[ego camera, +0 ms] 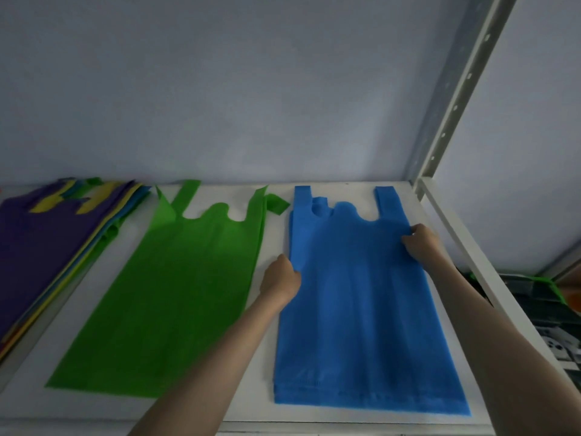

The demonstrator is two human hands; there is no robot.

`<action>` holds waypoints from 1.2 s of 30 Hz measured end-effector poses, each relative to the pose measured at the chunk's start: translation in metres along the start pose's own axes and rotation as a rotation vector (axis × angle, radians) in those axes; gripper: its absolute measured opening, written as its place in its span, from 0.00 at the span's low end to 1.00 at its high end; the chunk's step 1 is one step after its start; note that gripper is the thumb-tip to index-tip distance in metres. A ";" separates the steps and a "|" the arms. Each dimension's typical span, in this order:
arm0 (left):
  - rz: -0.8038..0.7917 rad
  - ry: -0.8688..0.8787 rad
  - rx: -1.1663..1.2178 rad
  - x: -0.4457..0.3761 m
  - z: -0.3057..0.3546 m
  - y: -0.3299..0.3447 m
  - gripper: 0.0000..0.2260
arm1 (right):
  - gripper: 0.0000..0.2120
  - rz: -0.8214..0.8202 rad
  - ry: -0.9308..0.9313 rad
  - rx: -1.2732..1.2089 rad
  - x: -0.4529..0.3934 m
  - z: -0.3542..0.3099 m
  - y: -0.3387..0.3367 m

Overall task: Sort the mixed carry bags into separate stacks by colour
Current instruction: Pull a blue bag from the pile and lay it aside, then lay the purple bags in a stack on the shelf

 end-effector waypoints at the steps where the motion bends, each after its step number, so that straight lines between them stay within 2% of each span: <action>1: 0.002 -0.002 -0.008 -0.001 0.000 0.000 0.13 | 0.20 -0.007 0.006 0.006 0.001 0.000 0.000; 14: 0.049 0.067 -0.167 0.000 0.005 -0.007 0.14 | 0.22 0.012 0.017 -0.031 0.022 0.008 -0.004; 20: 0.047 0.190 -0.297 0.000 0.017 -0.017 0.13 | 0.16 0.059 -0.044 0.081 0.051 -0.002 -0.010; 24: 0.042 0.303 -0.374 0.008 0.016 -0.038 0.14 | 0.16 -0.018 -0.114 0.205 0.076 -0.042 0.011; 28: 0.060 0.339 -0.482 0.012 -0.014 -0.078 0.14 | 0.16 -0.009 -0.206 0.289 0.100 -0.098 0.044; 32: 0.118 0.292 -0.549 0.012 -0.074 -0.144 0.14 | 0.17 0.009 -0.307 0.320 0.139 -0.175 0.091; 36: 0.193 0.234 -0.583 0.018 -0.157 -0.226 0.14 | 0.18 0.109 -0.426 0.318 0.180 -0.264 0.145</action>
Point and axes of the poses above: each hand's wrist, its own x-axis away from the middle knuckle, its own y-axis out of the palm, z = x × y, the point moved 9 cm from there along -x, towards the middle knuckle, and after that the axes turned 5 degrees about -z, right-handed, at the moved point
